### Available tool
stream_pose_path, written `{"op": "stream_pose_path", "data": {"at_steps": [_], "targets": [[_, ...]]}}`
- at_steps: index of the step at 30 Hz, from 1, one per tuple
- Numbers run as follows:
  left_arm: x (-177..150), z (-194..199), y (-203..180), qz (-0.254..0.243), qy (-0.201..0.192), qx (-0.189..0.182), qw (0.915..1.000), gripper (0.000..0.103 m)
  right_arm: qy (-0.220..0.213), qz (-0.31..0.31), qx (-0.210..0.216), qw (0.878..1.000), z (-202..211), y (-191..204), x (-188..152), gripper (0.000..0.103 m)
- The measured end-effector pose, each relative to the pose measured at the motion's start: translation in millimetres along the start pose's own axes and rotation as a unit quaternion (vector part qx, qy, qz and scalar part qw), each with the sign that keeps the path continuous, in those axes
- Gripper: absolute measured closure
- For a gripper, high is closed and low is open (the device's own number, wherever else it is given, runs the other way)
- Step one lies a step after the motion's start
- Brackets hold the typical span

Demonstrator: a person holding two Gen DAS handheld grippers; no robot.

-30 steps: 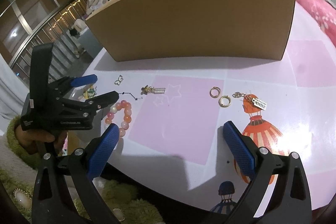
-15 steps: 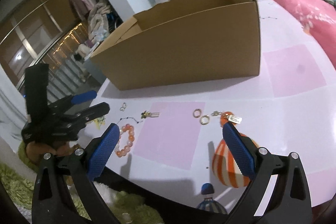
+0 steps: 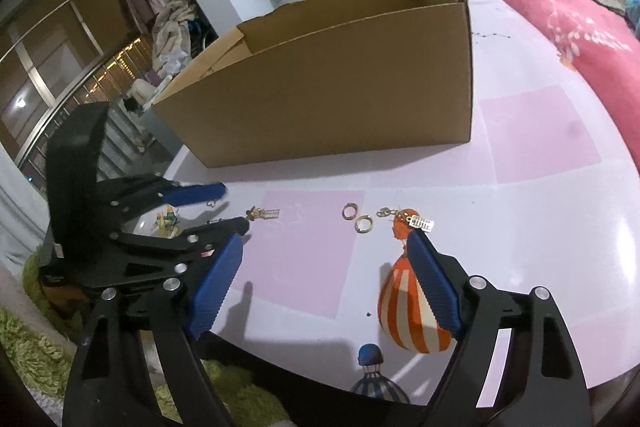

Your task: Organize jewelry

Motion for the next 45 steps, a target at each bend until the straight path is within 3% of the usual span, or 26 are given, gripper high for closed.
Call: {"op": "stream_pose_path", "data": {"at_steps": [3, 12, 14, 16, 25, 32, 38, 45], "targets": [[0, -7, 2, -0.007, 0.016, -0.011, 0.9998, 0.072, 0.003, 0.002, 0.003, 1.0, -3, 3, 1, 0.024], [7, -13, 4, -0.024, 0.028, -0.03, 0.9989, 0.078, 0.004, -0.003, 0.007, 1.0, -6, 1, 3, 0.024], [8, -14, 4, -0.026, 0.03, -0.032, 0.9987, 0.088, 0.003, -0.004, 0.008, 1.0, -7, 1, 3, 0.024], [8, -15, 3, -0.034, 0.032, -0.033, 0.9983, 0.091, 0.002, -0.006, 0.009, 1.0, -7, 0, 3, 0.024], [10, -14, -7, -0.041, 0.024, -0.032, 0.9984, 0.091, 0.0, -0.014, 0.005, 1.0, -5, -3, 3, 0.025], [3, 9, 15, -0.004, 0.003, -0.022, 0.9998, 0.091, -0.002, -0.003, 0.003, 1.0, -5, 4, 6, 0.025], [-8, 23, 46, 0.057, -0.011, 0.002, 0.9983, 0.091, -0.004, 0.047, 0.015, 0.999, -19, 28, 17, 0.033], [-29, 29, 69, 0.109, -0.016, 0.016, 0.9938, 0.091, 0.027, 0.119, 0.015, 0.992, -53, 57, 25, 0.056]]}}
Point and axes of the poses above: each gripper's, at about its wrist camera, not at the fingertips, and z roughly against the way its jaws point, y to its left, x to its top, the point moved 4 cm from there along -z, roughly the way its jaws point, and after that the axes turned 3 degrees about y, right-handed, at the moved point
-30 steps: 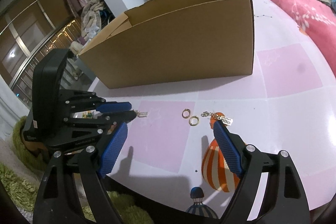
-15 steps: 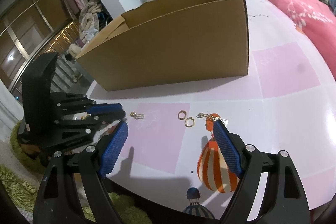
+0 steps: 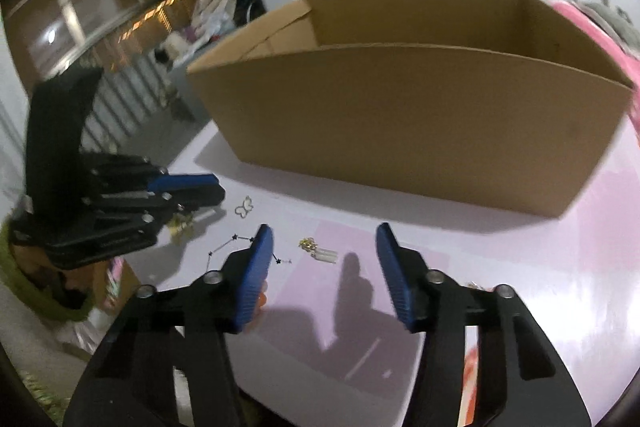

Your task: Organize jewelry

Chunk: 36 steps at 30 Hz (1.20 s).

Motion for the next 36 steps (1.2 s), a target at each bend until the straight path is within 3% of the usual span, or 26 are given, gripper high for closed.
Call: {"op": "stream_pose_path", "data": {"at_steps": [10, 15, 18, 28, 32, 36], "targets": [[-3, -3, 6, 0.019, -0.009, -0.01, 0.9997, 0.091, 0.051, 0.118, -0.042, 0.991, -32, 25, 2, 0.085], [-6, -1, 10, 0.023, -0.013, -0.013, 0.9996, 0.091, 0.07, 0.144, -0.052, 0.986, -35, 28, -1, 0.1], [-7, 1, 11, 0.023, -0.017, -0.014, 0.9995, 0.091, 0.067, 0.151, -0.055, 0.985, -32, 29, 0, 0.102], [3, 33, 7, 0.023, -0.06, -0.016, 0.9978, 0.091, -0.018, 0.037, -0.02, 0.999, 43, -6, 31, 0.102], [24, 68, 2, 0.017, -0.111, -0.035, 0.9931, 0.091, -0.08, 0.032, -0.019, 0.996, 85, -10, 56, 0.103], [62, 100, -6, -0.012, -0.174, -0.067, 0.9825, 0.091, -0.135, 0.035, -0.005, 0.99, 110, -17, 91, 0.102]]}}
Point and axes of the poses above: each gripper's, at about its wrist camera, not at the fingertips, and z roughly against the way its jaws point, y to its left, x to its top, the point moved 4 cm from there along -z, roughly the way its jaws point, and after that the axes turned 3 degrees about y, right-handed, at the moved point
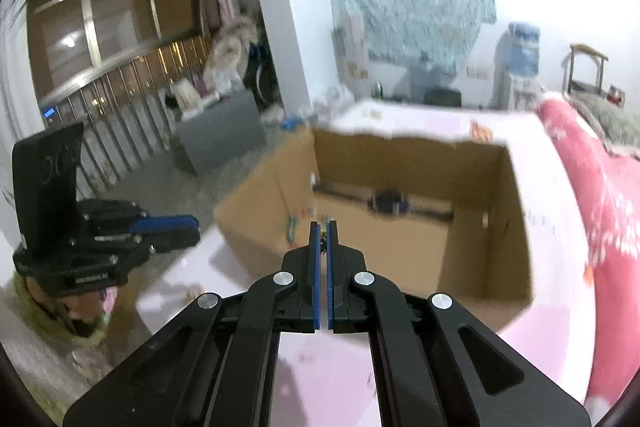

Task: Organize jewelry
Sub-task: 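Carry both held pieces over the box and open both tools, then withdraw both tools from the box back over the table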

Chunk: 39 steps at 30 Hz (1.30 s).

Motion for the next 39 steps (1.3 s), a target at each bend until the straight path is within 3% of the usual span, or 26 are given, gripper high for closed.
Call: {"op": "stream_pose_path", "data": {"at_steps": [2, 5, 7, 10, 16, 19, 23, 29, 39], "targets": [[20, -8, -4, -0.012, -0.009, -0.011, 0.9998, 0.091, 0.0, -0.005, -0.003, 1.0, -14, -5, 17, 0.102], [40, -34, -6, -0.018, -0.001, -0.023, 0.9996, 0.091, 0.037, -0.03, -0.001, 0.999, -44, -26, 30, 0.102], [52, -64, -5, -0.011, 0.019, -0.037, 0.9991, 0.091, 0.079, -0.057, -0.003, 0.995, -66, -41, 32, 0.102], [62, -104, 0, -0.01, 0.06, -0.028, 0.9977, 0.091, 0.134, -0.09, 0.0, 0.987, -99, -60, 27, 0.102], [73, -161, 14, 0.028, 0.129, -0.027, 0.9908, 0.091, 0.178, -0.099, -0.005, 0.979, -126, -81, 30, 0.097], [71, -170, 23, 0.058, 0.15, -0.029, 0.9865, 0.089, 0.166, -0.102, -0.005, 0.981, -121, -86, 34, 0.086], [72, -166, 26, 0.067, 0.142, -0.027, 0.9872, 0.073, 0.143, -0.109, -0.004, 0.984, -106, -92, 39, 0.083], [77, -149, 29, 0.081, 0.122, -0.022, 0.989, 0.071, 0.113, -0.117, -0.012, 0.987, -86, -100, 42, 0.078], [67, -53, 42, 0.089, 0.038, -0.001, 0.9954, 0.062, 0.041, -0.112, 0.008, 0.993, -17, -78, 36, 0.069]]}}
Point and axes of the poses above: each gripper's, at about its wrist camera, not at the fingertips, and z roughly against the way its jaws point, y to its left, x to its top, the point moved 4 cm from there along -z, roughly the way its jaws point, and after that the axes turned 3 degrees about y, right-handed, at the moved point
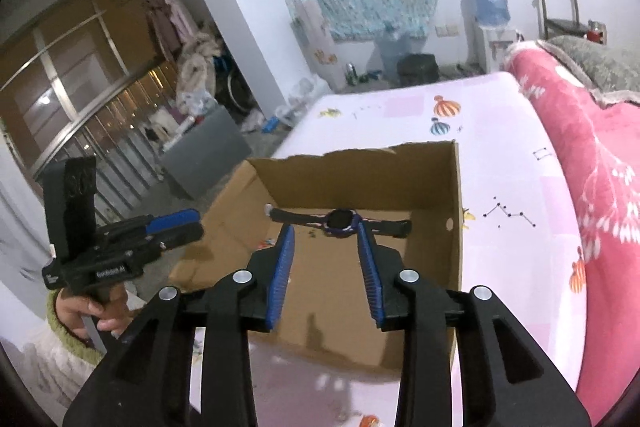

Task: Organize jewelry
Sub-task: 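Withdraw both tools from the box back over the table, then grasp the gold butterfly earring with the left tool while the right tool grasps the silver charm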

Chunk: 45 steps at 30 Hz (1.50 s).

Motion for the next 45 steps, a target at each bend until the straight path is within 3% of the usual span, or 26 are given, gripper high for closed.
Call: {"op": "stream_pose_path", "data": {"at_steps": [5, 11, 17, 23, 30, 37, 45], "targets": [[-30, 42, 14, 0.023, -0.024, 0.011, 0.9994, 0.059, -0.011, 0.002, 0.022, 1.0, 23, 14, -28, 0.068], [-80, 61, 21, 0.026, -0.015, 0.037, 0.9989, 0.056, -0.009, 0.001, 0.032, 0.999, 33, 29, -75, 0.066], [-136, 27, 15, 0.014, 0.042, 0.044, 0.9981, 0.056, 0.059, -0.032, 0.03, 0.997, -11, 34, -126, 0.066], [-164, -20, 2, -0.053, 0.084, 0.046, 0.994, 0.056, 0.102, -0.059, 0.042, 0.992, -42, 42, -145, 0.066], [-172, -49, 3, -0.157, 0.116, 0.037, 0.98, 0.062, 0.113, -0.048, 0.048, 0.991, -52, 54, -141, 0.066], [-168, -54, 5, -0.244, 0.133, -0.026, 0.9602, 0.07, 0.125, -0.056, 0.054, 0.989, -63, 53, -146, 0.066], [-163, -55, 10, -0.285, 0.148, -0.062, 0.9452, 0.08, 0.135, -0.065, 0.05, 0.987, -73, 49, -149, 0.066]]}}
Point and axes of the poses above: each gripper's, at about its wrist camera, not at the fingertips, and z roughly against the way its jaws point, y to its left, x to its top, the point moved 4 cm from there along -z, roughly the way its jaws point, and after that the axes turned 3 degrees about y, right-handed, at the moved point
